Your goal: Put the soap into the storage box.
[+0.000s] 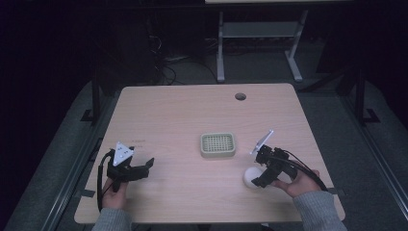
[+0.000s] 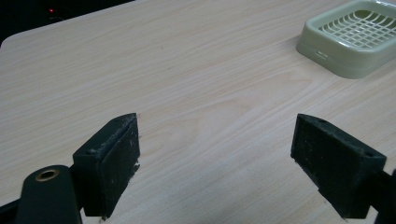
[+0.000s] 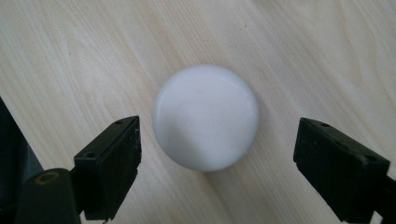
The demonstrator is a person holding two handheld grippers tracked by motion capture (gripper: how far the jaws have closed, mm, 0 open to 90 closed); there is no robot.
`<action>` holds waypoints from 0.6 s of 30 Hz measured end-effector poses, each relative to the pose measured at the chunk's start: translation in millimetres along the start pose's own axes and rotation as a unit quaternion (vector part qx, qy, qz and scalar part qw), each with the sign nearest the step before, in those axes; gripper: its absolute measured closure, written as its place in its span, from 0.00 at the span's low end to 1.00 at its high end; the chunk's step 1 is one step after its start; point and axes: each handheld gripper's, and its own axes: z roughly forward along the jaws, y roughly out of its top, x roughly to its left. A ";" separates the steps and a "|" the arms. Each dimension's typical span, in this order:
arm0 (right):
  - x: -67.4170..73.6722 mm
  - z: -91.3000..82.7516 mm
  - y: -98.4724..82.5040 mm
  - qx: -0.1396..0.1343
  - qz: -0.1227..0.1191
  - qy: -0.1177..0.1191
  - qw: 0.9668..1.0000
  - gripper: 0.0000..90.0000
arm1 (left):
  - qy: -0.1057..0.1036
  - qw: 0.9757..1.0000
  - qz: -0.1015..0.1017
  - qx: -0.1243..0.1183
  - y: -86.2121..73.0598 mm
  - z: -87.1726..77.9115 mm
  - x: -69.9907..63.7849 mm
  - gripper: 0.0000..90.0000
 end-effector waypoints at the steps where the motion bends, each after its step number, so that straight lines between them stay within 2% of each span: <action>1: -0.1 1.1 1.0 0.001 0.000 0.002 1.000 0.16 | 0.000 1.000 0.000 -0.001 0.0 0.0 0.0 0.17; 18: 0.0 21.5 9.7 0.025 -0.009 0.010 1.000 0.16 | -0.001 1.000 -0.003 -0.001 0.0 0.0 0.3 0.17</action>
